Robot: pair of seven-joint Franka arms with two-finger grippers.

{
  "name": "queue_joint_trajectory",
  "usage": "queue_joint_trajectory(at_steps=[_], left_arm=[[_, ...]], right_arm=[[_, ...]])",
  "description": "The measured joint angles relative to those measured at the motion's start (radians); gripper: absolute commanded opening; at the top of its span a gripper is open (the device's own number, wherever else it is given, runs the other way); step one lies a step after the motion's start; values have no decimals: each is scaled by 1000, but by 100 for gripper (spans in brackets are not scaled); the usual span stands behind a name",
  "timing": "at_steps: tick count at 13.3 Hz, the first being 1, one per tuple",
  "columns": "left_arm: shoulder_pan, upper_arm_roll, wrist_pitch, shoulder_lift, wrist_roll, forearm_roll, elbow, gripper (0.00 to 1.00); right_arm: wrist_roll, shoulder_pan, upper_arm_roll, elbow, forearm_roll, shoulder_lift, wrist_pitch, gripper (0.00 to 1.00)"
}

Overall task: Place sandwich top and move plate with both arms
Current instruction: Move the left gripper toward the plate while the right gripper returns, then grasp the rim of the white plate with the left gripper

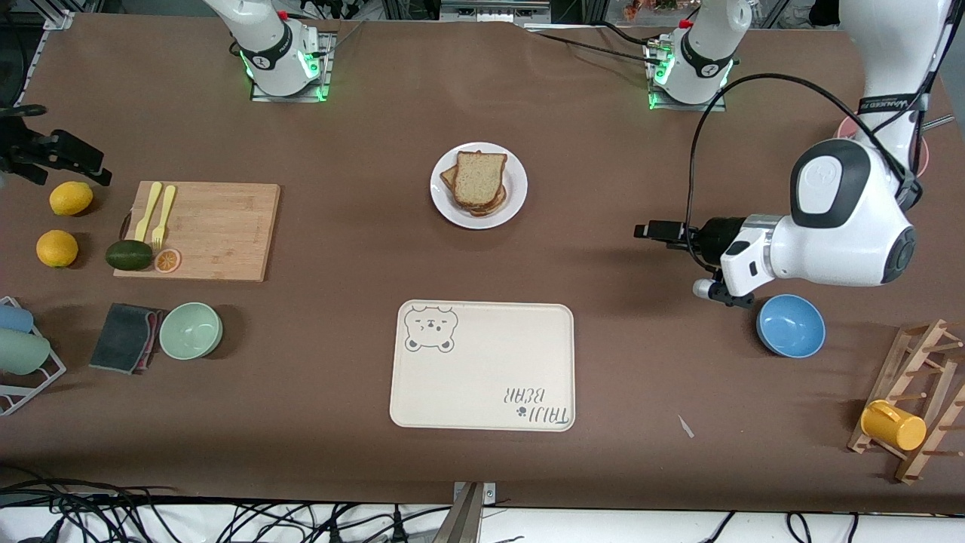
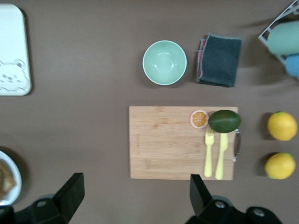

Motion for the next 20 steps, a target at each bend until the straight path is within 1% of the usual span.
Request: queue_joint_trajectory(at_steps=[2, 4, 6, 8, 10, 12, 15, 18, 20], left_arm=[[0, -1, 41, 21, 13, -15, 0, 100], [0, -2, 45, 53, 76, -77, -5, 100], [-3, -5, 45, 95, 137, -106, -37, 100], [-9, -35, 62, 115, 164, -111, -82, 100], [-12, -92, 140, 100, 197, -134, -151, 100], [-16, -119, 186, 63, 265, -229, -252, 100], [-17, -135, 284, 18, 408, -385, -414, 100], [-18, -184, 397, 2, 513, -545, -524, 99], [-20, -206, 445, 1, 592, -661, -575, 99]], right_arm=[[-13, -1, -28, 10, -2, -2, -26, 100], [-16, 6, -23, 26, -8, -3, -39, 100], [-15, 22, -15, 30, -8, -3, -42, 100], [-15, 28, -15, 30, -8, -2, -43, 100], [-15, 28, -1, 30, -16, -2, -43, 100], [-12, 30, 25, 31, -50, -2, -43, 100], [-11, 38, 28, 32, -56, -2, -43, 100], [-11, 44, 27, 33, -57, -2, -44, 100], [-11, 44, 22, 33, -57, -2, -46, 100]])
